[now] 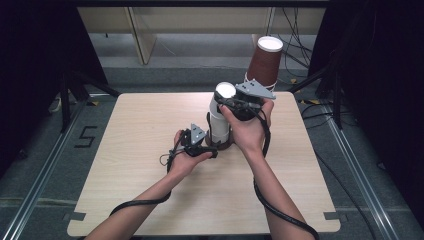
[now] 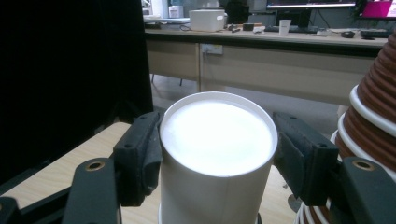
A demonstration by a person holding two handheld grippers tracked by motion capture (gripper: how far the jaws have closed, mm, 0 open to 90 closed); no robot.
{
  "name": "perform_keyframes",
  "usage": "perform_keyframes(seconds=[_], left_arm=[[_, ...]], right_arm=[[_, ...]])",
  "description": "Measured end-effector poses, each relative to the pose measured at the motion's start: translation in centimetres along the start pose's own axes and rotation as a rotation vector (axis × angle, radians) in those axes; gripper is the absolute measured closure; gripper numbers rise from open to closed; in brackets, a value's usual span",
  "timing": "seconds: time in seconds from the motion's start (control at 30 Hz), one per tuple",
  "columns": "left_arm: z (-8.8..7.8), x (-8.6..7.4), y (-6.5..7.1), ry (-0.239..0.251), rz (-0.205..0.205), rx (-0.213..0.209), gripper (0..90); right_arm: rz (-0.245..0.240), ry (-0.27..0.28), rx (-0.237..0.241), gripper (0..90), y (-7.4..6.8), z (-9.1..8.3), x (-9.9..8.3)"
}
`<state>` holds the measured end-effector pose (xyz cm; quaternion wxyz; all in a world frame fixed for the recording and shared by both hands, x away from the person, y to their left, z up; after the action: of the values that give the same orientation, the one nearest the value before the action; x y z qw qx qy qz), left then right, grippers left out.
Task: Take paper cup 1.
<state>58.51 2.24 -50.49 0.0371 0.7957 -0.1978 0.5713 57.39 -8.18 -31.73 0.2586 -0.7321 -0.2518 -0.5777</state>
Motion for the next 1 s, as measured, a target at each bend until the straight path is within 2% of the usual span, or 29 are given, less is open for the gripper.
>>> perform_keyframes(seconds=[0.1, 0.13, 0.2, 0.27, 0.33, 0.4, 0.47, 0.5, 0.6, 0.7, 0.77, 0.83, 0.87, 1.0], left_arm=[[-0.6, -0.1, -0.1, 0.005, -0.024, -0.014, 0.8], [-0.8, -0.1, -0.1, 0.009, -0.024, -0.02, 0.3], [-1.4, 0.0, -0.4, 0.017, 0.004, -0.018, 0.0], [-1.9, 0.0, -0.5, 0.025, 0.005, -0.022, 0.0], [-2.3, 0.0, -0.7, 0.031, 0.005, -0.037, 0.0], [-2.8, -0.1, -1.0, 0.033, 0.012, -0.031, 0.0], [-3.4, -0.1, -1.2, 0.047, -0.004, -0.034, 0.0], [-3.5, -0.1, -1.3, 0.054, -0.007, -0.036, 0.0], [-4.0, 0.0, -1.6, 0.06, -0.009, -0.036, 0.0], [-5.0, 0.3, -1.7, 0.08, 0.002, -0.05, 0.0], [-5.6, 0.5, -1.8, 0.083, 0.003, -0.054, 0.0], [-6.1, 0.7, -1.8, 0.093, 0.008, -0.061, 0.0], [-6.3, 0.9, -2.0, 0.106, 0.03, -0.06, 0.0], [-7.0, 1.2, -2.2, 0.11, 0.046, -0.062, 0.0]], right_arm=[[0.004, 0.0, 0.007, 35.9, -0.2, -0.4, -0.3], [0.007, 0.002, 0.014, 35.9, -0.3, -0.5, -0.4], [0.02, -0.004, 0.019, 35.9, -0.5, -0.7, -0.6], [0.004, -0.006, 0.017, 35.9, -0.5, -0.9, -0.8], [0.017, -0.006, 0.025, 35.9, -0.7, -1.1, -1.2], [0.022, 0.003, 0.04, 35.9, -0.8, -1.3, -1.4], [0.017, -0.004, 0.034, 35.9, -0.8, -1.6, -1.7], [0.033, -0.006, 0.036, 35.9, -0.9, -1.8, -1.9], [0.027, -0.001, 0.035, 35.9, -0.9, -2.0, -2.1], [0.034, 0.004, 0.047, 35.9, -0.9, -2.4, -2.5], [0.015, -0.004, 0.036, 36.0, -0.7, -2.7, -2.6], [0.038, -0.003, 0.048, 35.9, -0.9, -2.8, -2.9], [0.03, -0.002, 0.05, 35.9, -0.9, -2.9, -3.0], [0.041, -0.004, 0.058, 36.0, -1.1, -3.2, -3.3]])
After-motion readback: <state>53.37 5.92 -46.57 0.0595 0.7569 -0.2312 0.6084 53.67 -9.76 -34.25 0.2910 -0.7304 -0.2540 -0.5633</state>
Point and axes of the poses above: each handheld gripper's, and its own axes: z roughly forward along the jaws, x roughly out of its top, y roughly to its right, the point moved 7 cm from there along z, roughly forward along the jaws, and after that the axes turned 15 degrees about x, right-handed, at the moved point
